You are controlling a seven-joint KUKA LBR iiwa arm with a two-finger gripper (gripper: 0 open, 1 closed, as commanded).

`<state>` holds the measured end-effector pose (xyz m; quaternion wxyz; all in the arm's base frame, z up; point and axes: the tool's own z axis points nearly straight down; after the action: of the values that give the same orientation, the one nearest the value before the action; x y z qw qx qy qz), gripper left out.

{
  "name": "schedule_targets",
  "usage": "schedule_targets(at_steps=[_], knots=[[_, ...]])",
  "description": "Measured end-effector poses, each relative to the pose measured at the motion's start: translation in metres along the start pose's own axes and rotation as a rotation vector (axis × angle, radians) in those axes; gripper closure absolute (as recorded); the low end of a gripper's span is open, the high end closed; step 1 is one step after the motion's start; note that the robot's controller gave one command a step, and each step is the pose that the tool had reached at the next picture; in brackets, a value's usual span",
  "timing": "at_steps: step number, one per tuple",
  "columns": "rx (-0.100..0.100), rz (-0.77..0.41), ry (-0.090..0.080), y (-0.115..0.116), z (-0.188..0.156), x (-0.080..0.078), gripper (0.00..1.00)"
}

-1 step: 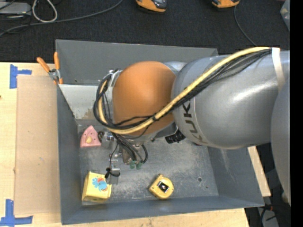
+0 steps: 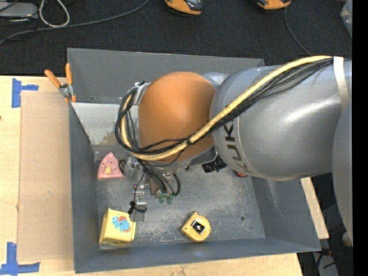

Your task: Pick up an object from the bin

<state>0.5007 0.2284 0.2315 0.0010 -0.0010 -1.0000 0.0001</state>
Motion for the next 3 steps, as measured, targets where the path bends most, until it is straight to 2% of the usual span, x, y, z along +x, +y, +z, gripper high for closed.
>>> schedule_targets(at_steps=[1,2,3], knots=[[0.0,-0.086,0.001,0.01,0.096,0.018,0.0],[0.0,-0.084,0.002,0.011,0.132,0.022,0.0],[0.0,-0.288,0.006,0.017,0.125,0.024,0.0]])
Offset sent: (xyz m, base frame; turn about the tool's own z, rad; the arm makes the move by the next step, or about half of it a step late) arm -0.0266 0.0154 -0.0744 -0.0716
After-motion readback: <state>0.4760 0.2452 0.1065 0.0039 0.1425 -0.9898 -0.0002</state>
